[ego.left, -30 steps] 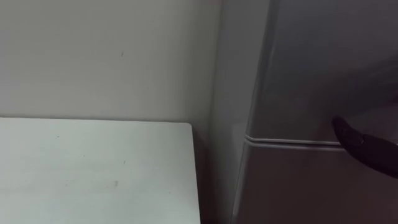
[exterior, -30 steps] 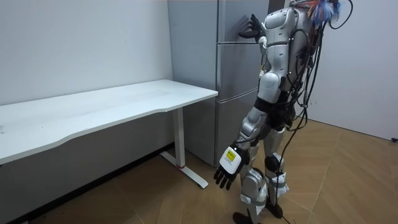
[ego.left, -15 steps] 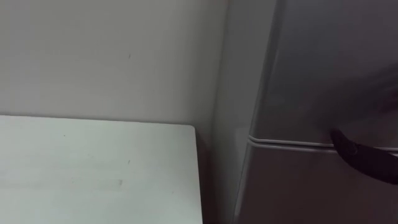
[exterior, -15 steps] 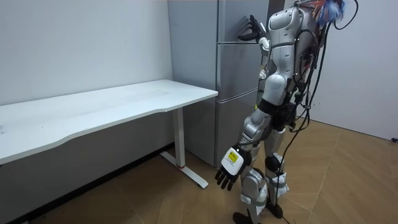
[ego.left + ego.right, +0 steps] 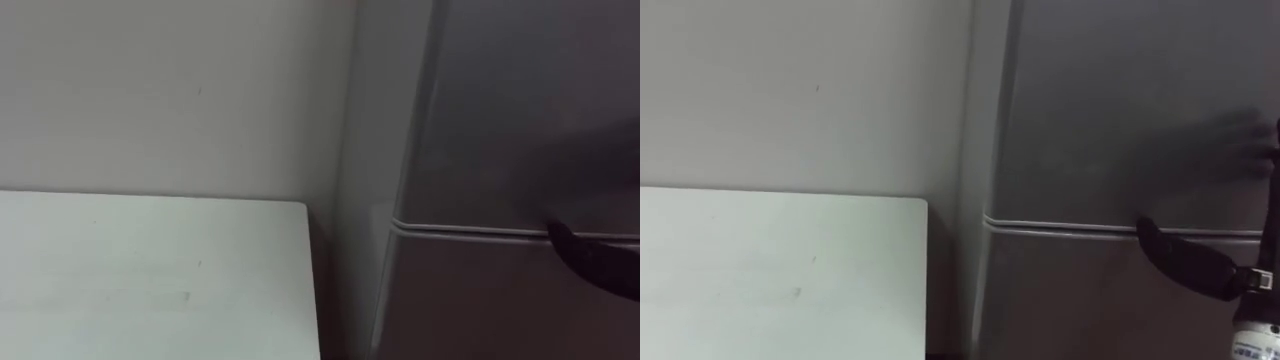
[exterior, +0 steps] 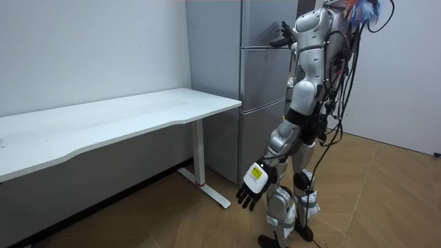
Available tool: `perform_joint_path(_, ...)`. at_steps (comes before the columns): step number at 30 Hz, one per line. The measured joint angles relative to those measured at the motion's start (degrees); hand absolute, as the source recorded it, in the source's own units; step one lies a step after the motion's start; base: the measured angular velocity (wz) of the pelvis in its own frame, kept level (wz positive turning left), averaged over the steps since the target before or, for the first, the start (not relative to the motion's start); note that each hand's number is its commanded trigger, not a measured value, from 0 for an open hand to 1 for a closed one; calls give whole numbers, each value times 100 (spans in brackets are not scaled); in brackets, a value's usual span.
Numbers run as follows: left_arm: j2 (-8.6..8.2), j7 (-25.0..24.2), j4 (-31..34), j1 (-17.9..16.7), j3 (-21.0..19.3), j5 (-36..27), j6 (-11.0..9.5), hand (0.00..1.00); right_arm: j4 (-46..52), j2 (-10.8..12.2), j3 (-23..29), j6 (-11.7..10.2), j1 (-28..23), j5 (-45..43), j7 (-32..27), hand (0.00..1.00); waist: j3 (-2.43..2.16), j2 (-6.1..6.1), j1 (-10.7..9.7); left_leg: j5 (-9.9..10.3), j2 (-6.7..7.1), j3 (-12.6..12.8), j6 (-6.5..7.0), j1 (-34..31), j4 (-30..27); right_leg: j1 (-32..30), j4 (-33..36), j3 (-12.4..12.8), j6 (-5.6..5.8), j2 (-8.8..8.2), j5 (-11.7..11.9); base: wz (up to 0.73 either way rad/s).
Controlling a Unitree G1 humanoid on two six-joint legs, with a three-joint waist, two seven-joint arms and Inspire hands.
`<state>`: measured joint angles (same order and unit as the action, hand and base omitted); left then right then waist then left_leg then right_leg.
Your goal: Put the bottle in the upper fridge
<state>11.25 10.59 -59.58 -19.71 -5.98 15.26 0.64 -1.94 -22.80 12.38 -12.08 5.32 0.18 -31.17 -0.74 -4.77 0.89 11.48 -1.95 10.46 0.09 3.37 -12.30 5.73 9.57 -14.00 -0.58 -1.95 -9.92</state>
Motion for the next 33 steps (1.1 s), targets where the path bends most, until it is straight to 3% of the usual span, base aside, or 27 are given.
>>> perform_joint_path(5,-1,34,-7,-15,-408,-6,-80,0,11,-278,807,25,-190,516,-272,0,8,-36,-111,-9,29,-26,-2,55,80,29,-1,-8,20,-2,-23,3)
perform_joint_path(8,0,60,-6,-53,-442,-6,-113,0,12,-443,1071,29,-228,821,-425,0,22,-37,-270,-11,40,-1,-4,83,140,37,4,14,32,-7,-47,-1)
perform_joint_path(15,4,193,100,-59,-494,-28,-165,0,28,-450,1402,62,-642,1259,-743,0,48,-91,-397,-3,40,113,-7,128,194,15,8,194,40,5,-80,-9)
perform_joint_path(21,4,433,111,-34,-499,-234,-195,0,-145,-401,1503,75,-1313,2435,-955,0,71,-47,-439,8,42,145,3,113,200,-13,4,234,43,2,-79,-2)
perform_joint_path(24,-5,519,111,-20,-485,-357,-185,0,-353,-116,1548,85,-1601,3123,-951,0,39,26,-437,8,43,141,4,78,201,-56,5,232,46,-1,-81,0)
perform_joint_path(27,-44,560,109,-7,-471,-480,-147,0,-995,466,1538,164,-1885,3484,-954,0,39,93,-400,11,44,142,5,129,203,15,1,224,46,-2,-80,0)
perform_joint_path(29,-123,562,111,6,-453,-681,-100,0,-1486,797,1300,230,-2139,3986,-913,0,36,214,-394,21,51,140,15,131,195,13,4,229,52,-11,-83,0)
perform_joint_path(33,-177,568,109,27,-441,-784,-98,0,-2533,1112,880,308,-2186,4073,-880,0,32,402,-432,21,55,140,19,134,226,3,19,245,58,-50,-91,0)
